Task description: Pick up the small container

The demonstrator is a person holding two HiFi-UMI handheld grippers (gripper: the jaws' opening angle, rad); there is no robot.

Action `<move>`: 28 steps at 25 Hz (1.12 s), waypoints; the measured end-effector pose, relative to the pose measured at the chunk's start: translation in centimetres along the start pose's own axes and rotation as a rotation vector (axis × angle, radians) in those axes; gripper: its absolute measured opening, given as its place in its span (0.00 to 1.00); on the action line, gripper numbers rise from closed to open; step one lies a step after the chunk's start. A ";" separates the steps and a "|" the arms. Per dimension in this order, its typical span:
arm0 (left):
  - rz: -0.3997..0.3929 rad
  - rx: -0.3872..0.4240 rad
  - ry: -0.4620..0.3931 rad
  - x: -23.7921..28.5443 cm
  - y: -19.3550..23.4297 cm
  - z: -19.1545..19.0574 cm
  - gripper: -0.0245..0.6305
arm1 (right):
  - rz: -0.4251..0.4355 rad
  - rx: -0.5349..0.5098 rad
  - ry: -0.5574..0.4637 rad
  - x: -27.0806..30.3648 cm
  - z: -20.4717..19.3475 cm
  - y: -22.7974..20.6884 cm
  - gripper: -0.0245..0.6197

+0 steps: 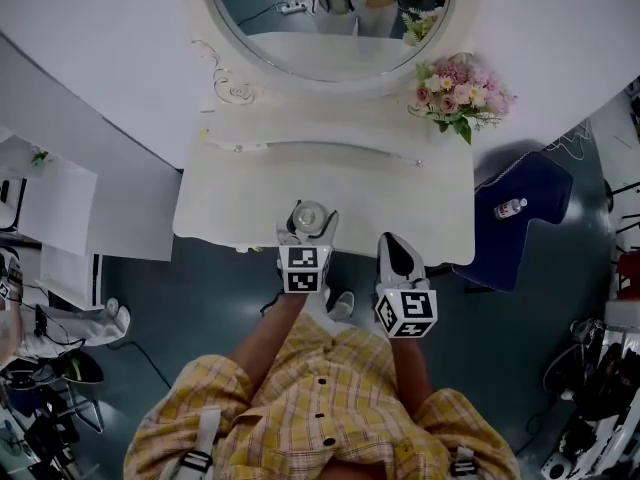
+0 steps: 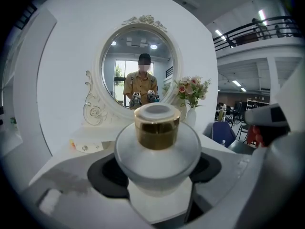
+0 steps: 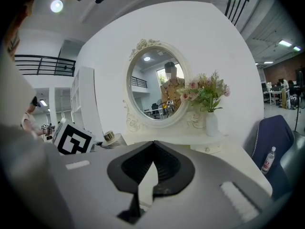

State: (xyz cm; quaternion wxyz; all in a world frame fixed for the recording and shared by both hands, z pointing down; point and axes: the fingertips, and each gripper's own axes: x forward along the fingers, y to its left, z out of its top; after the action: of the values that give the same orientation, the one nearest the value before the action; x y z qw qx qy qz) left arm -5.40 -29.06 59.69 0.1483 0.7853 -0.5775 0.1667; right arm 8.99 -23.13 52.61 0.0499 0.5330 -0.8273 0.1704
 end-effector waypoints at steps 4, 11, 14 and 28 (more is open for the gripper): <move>0.003 0.003 -0.016 -1.3 0.0 0.7 0.57 | -0.003 -0.005 -0.009 -0.8 0.4 0.3 0.03; -0.002 -0.014 -0.062 -3.3 -0.6 2.6 0.57 | 0.006 -0.015 -0.028 -1.9 1.3 0.8 0.03; -0.008 -0.009 -0.087 -4.1 -1.0 3.5 0.57 | 0.006 -0.018 -0.034 -2.3 1.5 0.9 0.03; -0.012 0.002 -0.151 -6.6 -2.6 6.0 0.57 | 0.005 -0.027 -0.073 -4.0 3.0 0.6 0.03</move>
State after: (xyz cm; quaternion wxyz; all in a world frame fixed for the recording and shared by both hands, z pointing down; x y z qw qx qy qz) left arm -4.22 -25.21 51.37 0.1045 0.7992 -0.5823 0.1064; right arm 10.44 -20.47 48.60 0.0265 0.5358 -0.8322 0.1399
